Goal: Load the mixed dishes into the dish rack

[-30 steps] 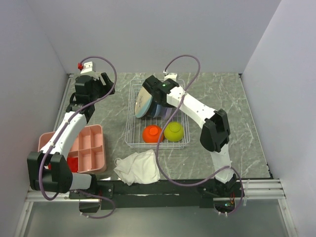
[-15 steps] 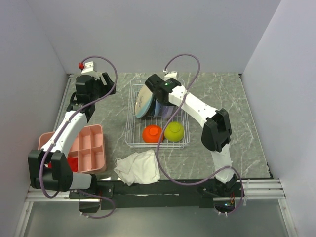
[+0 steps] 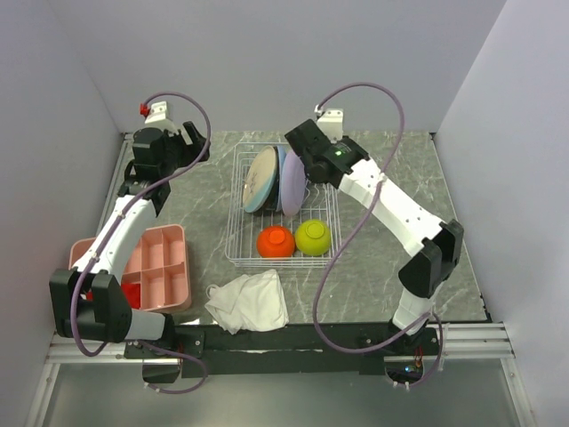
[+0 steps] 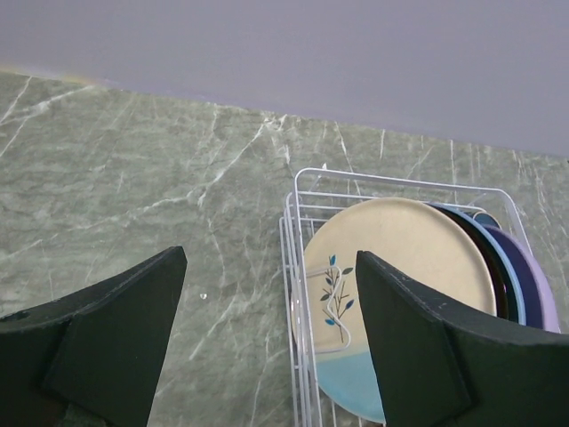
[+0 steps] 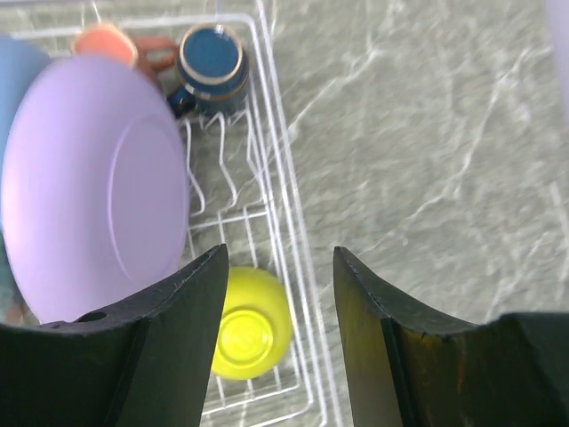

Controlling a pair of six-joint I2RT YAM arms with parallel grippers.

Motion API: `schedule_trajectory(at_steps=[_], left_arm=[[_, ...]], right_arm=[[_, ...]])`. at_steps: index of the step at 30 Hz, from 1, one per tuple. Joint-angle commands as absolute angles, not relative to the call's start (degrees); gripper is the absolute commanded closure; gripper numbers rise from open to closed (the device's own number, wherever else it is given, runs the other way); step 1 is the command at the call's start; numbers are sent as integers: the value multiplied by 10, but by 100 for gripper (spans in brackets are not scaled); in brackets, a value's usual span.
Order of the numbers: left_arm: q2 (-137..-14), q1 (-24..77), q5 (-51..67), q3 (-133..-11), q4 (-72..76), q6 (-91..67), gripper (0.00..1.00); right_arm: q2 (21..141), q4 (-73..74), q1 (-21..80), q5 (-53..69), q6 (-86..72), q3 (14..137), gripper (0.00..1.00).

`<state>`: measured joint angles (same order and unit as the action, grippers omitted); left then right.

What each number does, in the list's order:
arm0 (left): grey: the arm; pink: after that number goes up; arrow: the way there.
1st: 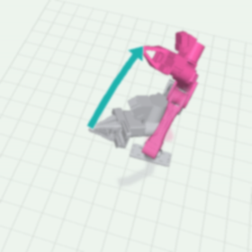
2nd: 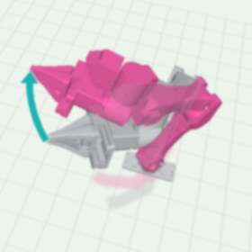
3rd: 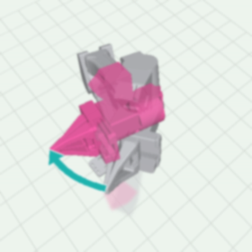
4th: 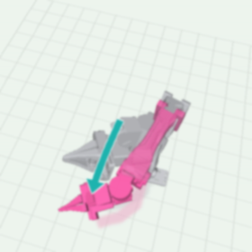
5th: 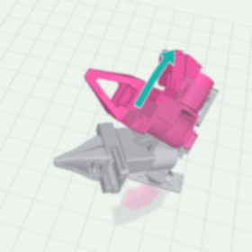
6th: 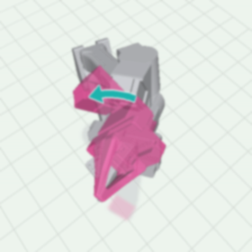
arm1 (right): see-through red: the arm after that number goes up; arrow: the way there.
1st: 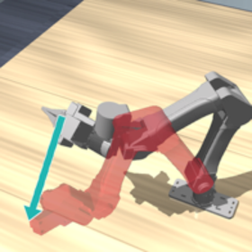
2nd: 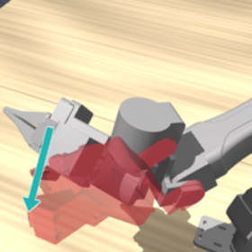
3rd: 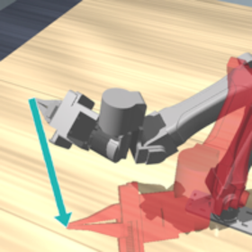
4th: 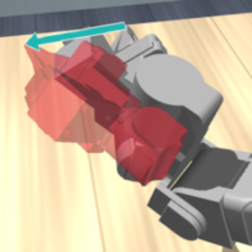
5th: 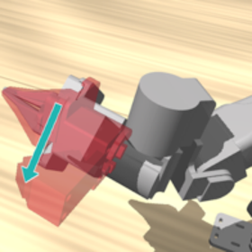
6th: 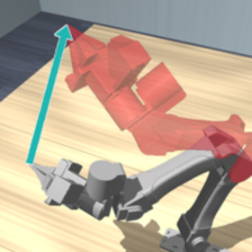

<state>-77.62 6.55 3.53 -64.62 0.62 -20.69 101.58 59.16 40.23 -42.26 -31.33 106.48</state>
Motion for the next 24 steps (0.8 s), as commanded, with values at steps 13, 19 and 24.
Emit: schedule_trajectory(at_steps=[13,19,24], left_arm=[[-768,64,127,-690,26,-176,10],[-755,64,141,-692,13,-134,8],[-745,64,133,-671,13,-81,5]], right_arm=[[929,548,140,-117,-178,1005,0],[952,541,28,-212,-138,1021,0],[950,547,30,-292,-96,1013,0]])
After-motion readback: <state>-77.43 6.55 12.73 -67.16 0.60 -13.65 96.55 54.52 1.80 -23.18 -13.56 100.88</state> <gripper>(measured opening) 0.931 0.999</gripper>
